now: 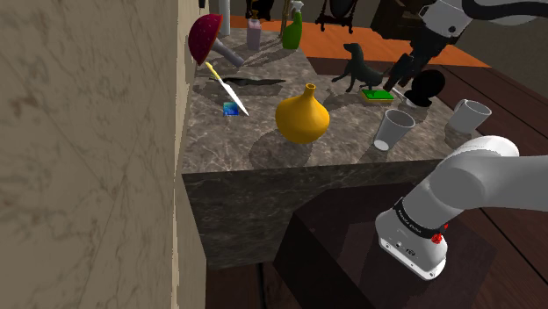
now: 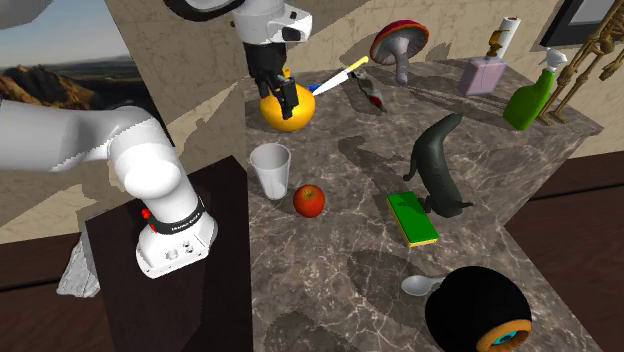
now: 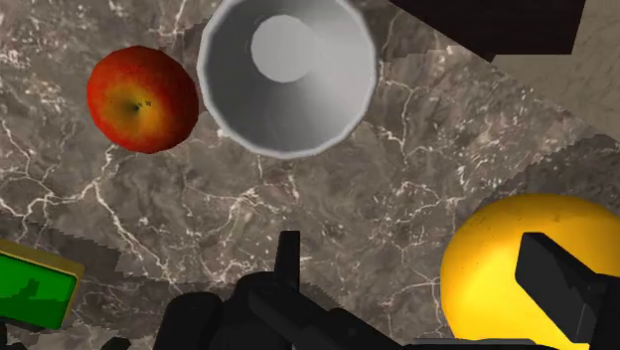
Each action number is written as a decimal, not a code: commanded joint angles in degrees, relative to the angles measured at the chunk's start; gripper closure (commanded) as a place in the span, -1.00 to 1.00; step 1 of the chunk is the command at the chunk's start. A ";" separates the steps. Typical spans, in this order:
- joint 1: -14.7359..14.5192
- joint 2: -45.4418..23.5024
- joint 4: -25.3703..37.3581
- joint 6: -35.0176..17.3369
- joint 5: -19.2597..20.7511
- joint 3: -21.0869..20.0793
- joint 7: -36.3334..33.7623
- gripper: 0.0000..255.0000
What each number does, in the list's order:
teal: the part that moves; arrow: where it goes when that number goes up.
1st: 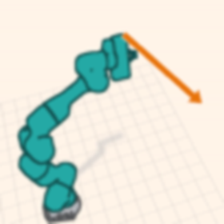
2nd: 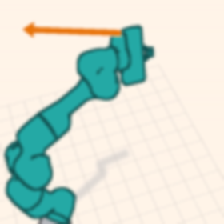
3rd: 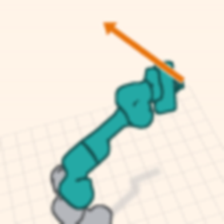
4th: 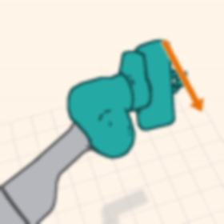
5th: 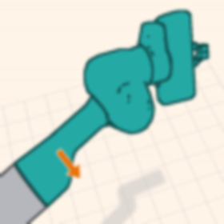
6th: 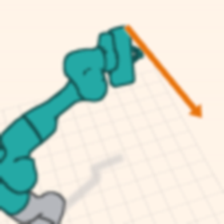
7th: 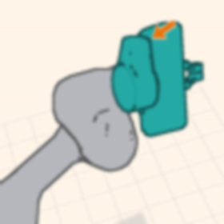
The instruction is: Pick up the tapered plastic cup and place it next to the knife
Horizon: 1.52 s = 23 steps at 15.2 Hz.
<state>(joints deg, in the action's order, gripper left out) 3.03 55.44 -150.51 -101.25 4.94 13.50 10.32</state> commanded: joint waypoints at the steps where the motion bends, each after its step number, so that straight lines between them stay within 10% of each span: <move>1: 1.27 1.89 -2.27 -0.77 1.69 3.00 3.17 -1.00; 9: 7.84 5.10 -10.05 -6.04 10.49 17.54 16.77 -1.00; 23: 8.32 2.94 -15.12 -13.10 12.61 20.25 17.26 -1.00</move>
<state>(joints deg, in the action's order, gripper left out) 11.34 58.39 -165.61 -114.32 17.54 33.74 27.57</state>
